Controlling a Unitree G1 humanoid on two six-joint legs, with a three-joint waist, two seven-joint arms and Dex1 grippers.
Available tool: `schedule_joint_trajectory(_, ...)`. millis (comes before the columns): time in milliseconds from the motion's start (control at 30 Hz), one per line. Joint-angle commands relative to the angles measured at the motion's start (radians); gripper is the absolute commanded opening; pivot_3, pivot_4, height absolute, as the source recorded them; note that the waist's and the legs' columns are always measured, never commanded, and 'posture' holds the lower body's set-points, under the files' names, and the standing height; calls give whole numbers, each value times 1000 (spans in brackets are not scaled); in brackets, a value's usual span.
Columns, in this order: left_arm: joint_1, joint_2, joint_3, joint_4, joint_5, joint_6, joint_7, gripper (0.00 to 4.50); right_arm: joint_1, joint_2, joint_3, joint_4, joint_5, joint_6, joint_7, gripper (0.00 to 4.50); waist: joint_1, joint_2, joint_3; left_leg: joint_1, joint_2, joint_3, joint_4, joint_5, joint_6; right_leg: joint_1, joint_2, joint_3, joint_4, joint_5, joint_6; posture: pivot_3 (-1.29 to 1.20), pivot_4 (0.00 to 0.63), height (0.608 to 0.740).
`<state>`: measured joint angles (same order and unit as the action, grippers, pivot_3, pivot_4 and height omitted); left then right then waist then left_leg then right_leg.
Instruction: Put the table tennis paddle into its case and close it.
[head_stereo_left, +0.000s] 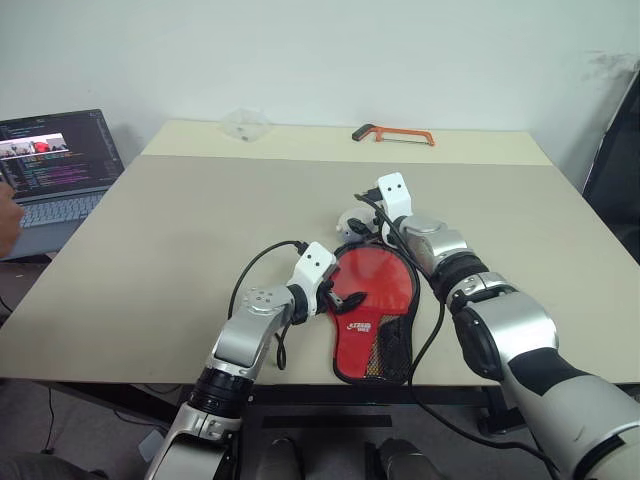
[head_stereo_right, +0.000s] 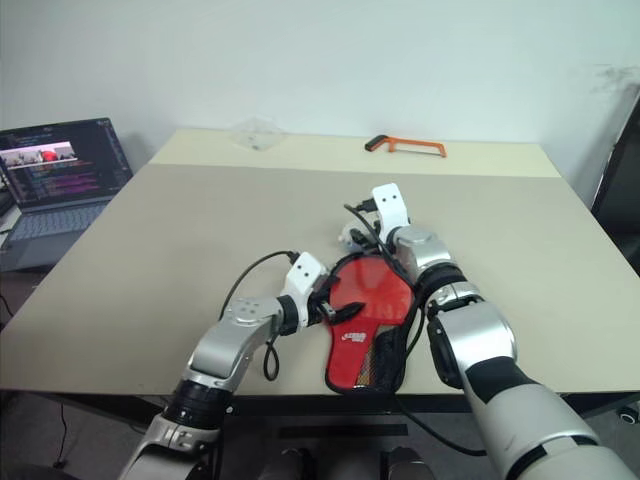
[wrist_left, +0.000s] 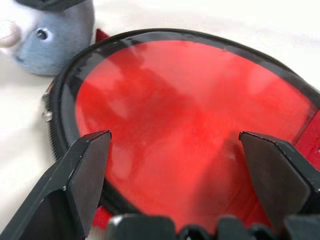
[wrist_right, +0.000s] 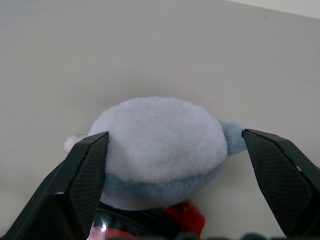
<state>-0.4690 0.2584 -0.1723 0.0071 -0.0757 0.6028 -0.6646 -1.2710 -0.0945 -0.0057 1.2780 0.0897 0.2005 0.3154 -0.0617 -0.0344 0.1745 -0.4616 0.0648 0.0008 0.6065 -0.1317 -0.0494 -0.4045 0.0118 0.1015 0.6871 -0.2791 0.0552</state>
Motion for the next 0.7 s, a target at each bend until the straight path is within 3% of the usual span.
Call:
schedule_joint_trajectory(33, 10, 7, -14, -40, -3, 14, 16, 4458, -20, 17, -28, 13, -14, -20, -42, 4500, -2, 0, 0, 0, 0, 0, 0, 0, 0, 0, 0, 0, 0, 0, 0, 0, 150, 740)
schedule_joint_trajectory(233, -29, -49, -11, -23, -35, 16, 37, 4458, -8, 50, -57, 36, -15, -10, -86, 4500, 0, 0, 0, 1, 0, 0, 0, 0, 0, 0, 0, 0, 1, 0, 0, 0, 150, 740)
schedule_joint_trajectory(400, -88, -66, -20, -27, -90, 13, -37, 4458, -11, 67, -72, 38, -23, -12, -88, 4500, 2, 0, 0, 0, 0, 0, 0, 0, 0, 0, 0, 0, 1, 0, 0, 0, 150, 740)
schedule_joint_trajectory(700, -123, -91, -105, 196, 42, 47, 108, 4458, -32, 82, -123, 37, -1, -1, -78, 4500, 1, 0, 0, 1, 0, -1, 0, 0, 0, 1, 0, 0, 1, 0, 0, 0, 150, 740)
